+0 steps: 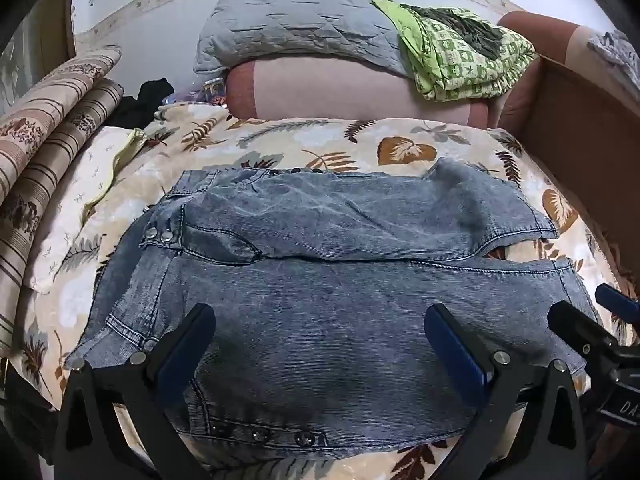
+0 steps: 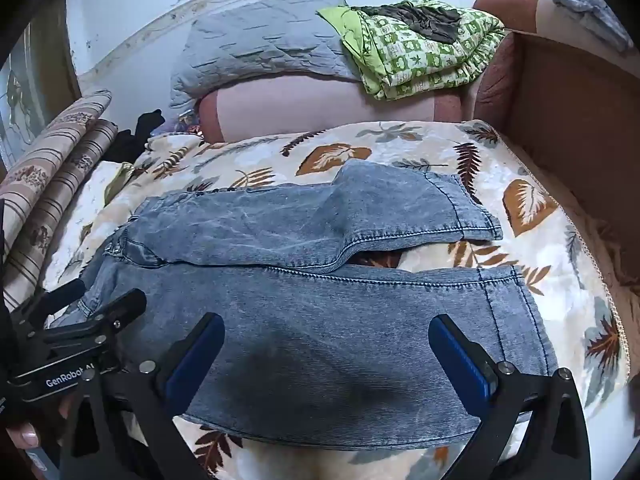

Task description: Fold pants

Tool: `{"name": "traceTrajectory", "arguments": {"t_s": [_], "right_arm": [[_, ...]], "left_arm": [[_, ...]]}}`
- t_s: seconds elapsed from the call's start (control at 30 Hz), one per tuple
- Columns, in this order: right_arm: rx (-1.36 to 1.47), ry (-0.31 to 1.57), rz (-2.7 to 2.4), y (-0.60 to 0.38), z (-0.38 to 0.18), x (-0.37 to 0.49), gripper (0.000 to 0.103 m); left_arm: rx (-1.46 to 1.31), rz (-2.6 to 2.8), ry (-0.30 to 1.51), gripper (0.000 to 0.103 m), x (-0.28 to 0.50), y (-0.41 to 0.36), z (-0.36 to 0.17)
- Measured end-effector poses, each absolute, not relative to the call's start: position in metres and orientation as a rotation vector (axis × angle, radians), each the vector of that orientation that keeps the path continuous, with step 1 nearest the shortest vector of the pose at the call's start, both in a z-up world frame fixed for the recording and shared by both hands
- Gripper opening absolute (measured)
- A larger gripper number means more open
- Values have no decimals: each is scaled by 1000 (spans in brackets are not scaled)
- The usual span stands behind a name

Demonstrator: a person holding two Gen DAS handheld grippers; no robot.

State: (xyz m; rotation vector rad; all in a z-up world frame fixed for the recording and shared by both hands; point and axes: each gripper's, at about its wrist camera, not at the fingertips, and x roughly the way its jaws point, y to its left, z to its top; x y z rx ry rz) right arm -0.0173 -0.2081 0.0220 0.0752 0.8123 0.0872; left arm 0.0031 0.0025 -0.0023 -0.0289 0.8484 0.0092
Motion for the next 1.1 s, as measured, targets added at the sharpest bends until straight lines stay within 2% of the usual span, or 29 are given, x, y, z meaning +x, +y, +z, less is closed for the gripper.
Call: {"name": "traceTrajectory", "arguments": {"t_s": [1.1], "right_arm": [[84,819,52,-214,11,-14,103]], "left_arm": [[-62,39,882,103,9,11,-16]]}}
